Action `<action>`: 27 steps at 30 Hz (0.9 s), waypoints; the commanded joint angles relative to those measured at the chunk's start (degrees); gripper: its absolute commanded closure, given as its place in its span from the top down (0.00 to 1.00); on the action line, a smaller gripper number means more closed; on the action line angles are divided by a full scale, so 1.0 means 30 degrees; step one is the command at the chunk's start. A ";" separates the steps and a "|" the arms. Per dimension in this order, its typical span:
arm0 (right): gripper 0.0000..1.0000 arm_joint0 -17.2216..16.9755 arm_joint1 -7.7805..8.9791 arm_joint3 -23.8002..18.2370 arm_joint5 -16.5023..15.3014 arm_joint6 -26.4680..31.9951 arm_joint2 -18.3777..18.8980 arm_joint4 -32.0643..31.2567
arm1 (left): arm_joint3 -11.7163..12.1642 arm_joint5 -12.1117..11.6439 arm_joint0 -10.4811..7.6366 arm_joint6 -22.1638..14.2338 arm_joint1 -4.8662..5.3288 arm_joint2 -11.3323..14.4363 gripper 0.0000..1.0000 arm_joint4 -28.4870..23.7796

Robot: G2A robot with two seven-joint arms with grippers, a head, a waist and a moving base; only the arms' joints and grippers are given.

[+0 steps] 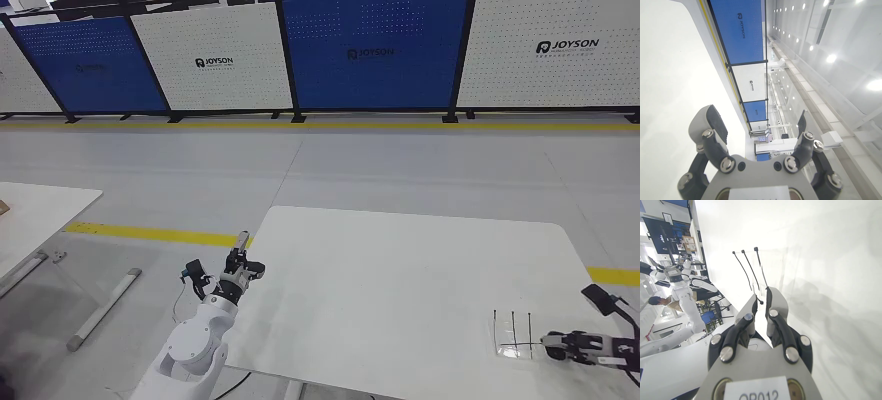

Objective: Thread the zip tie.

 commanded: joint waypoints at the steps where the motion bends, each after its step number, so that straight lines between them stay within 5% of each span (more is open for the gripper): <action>1: 0.00 0.0026 0.0009 0.0004 0.0001 -0.0028 -0.0037 -0.0027 | 0.0000 0.0000 0.0000 0.0000 0.0000 0.0000 1.00 0.0000; 17: 0.00 -0.1045 0.0679 -0.0288 -0.1604 0.0257 0.1161 0.2563 | 0.0000 0.0000 0.0000 0.0000 0.0000 0.0000 1.00 0.0000; 22: 0.00 -0.2287 0.1196 -0.0241 -0.3285 0.0257 0.2286 0.4702 | 0.0000 0.0000 0.0000 0.0000 0.0000 0.0000 1.00 0.0000; 27: 0.00 -0.2632 0.1378 -0.0518 -0.3371 0.0257 0.2476 0.5090 | 0.0000 0.0000 0.0000 0.0000 0.0000 0.0000 1.00 0.0000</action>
